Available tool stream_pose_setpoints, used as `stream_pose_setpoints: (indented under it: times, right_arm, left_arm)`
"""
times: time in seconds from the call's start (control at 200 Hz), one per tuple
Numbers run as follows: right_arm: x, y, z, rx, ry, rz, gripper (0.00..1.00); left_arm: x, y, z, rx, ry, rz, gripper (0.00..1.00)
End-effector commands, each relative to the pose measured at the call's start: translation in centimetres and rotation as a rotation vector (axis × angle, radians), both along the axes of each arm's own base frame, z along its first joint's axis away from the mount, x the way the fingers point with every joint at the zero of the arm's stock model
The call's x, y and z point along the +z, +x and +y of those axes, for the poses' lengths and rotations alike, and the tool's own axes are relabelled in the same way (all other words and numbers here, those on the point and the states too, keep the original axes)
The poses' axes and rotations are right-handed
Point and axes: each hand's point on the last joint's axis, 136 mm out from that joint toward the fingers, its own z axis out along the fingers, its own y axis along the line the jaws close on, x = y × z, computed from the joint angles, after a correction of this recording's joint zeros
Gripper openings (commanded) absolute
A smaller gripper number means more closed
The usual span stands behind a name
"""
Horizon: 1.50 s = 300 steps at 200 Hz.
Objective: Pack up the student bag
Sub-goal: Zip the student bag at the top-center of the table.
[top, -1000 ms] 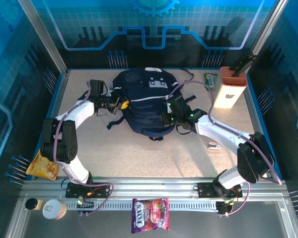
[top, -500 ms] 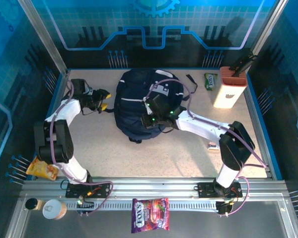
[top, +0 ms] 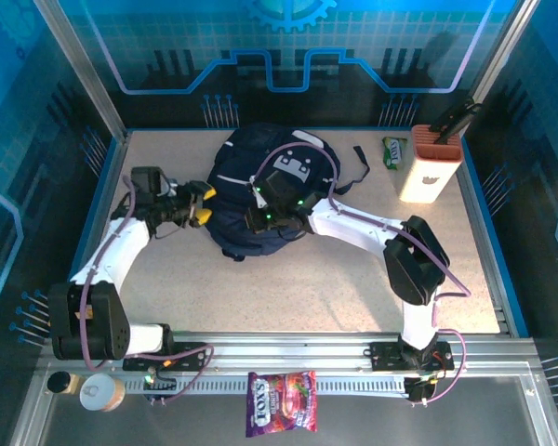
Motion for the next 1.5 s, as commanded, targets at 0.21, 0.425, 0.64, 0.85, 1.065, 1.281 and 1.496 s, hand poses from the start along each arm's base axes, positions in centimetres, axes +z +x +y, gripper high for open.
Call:
stream_pose_setpoints:
  times: [0.21, 0.425, 0.64, 0.85, 1.065, 1.281, 1.496]
  right_arm:
    - [2.1, -0.4, 2.2, 0.046, 0.094, -0.007, 0.0]
    - [1.7, -0.7, 2.3, 0.051, 0.1, 0.01, 0.0]
    - [1.7, -1.0, 2.3, 0.057, 0.104, 0.017, 0.0]
    - [1.0, -1.8, 2.0, 0.075, 0.096, 0.038, 0.0]
    - [0.1, -2.1, 0.4, 0.048, 0.042, 0.032, 0.0]
    - [-1.4, -2.7, -3.6, -0.011, -0.019, 0.017, 0.0]
    - [-3.1, -3.6, -8.4, -0.06, -0.08, 0.02, 0.0]
  left_arm:
    - [-1.9, 0.6, -2.9, 0.014, -0.029, 0.021, 0.57]
    - [-2.3, 1.4, -3.8, -0.018, -0.014, 0.027, 0.55]
    - [-3.0, 2.0, -3.6, -0.012, 0.006, 0.037, 0.47]
    - [-3.2, 3.0, -3.6, -0.002, 0.011, 0.023, 0.45]
    - [-3.2, 3.9, -3.3, 0.003, 0.033, 0.013, 0.23]
    - [-1.9, 4.7, -3.1, -0.027, 0.087, -0.031, 0.0]
    - [-1.4, 4.9, -2.5, -0.027, 0.099, -0.048, 0.0]
